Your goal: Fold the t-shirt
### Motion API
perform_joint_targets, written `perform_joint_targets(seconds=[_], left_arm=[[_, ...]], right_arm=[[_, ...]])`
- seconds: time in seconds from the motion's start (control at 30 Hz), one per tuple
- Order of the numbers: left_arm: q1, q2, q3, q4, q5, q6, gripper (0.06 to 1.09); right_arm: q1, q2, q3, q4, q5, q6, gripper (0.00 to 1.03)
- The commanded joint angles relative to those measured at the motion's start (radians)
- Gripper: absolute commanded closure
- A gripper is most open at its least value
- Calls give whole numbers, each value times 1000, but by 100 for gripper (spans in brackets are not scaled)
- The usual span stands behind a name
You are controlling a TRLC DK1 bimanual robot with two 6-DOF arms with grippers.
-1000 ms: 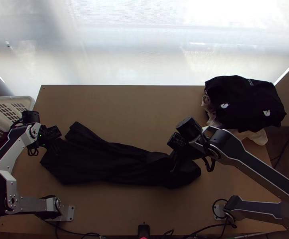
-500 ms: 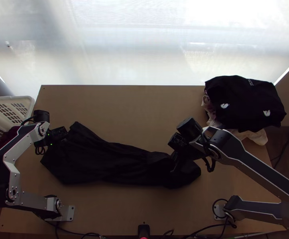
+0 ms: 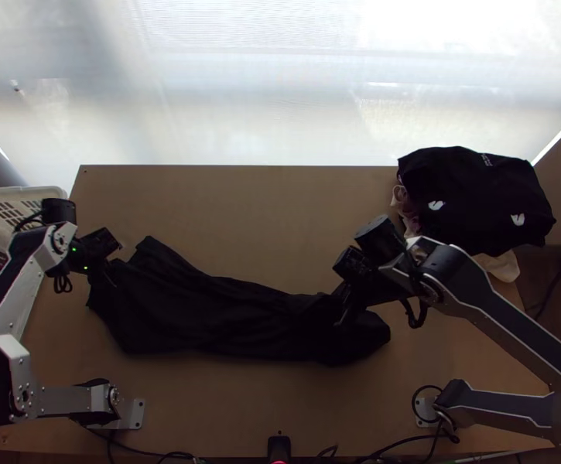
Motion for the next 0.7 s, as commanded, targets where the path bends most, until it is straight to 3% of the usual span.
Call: perform_joint_targets(seconds=[0.0, 0.17, 0.67], left_arm=[[69, -136, 157, -129, 62, -52, 105], [176, -205, 262, -183, 125, -73, 105], [560, -343, 460, -152, 401, -193, 105]], right_arm=[[-21, -20, 95, -34, 0, -3, 100], [-75, -68, 111, -48, 2, -3, 100], [-524, -212, 207, -7, 2, 66, 100]])
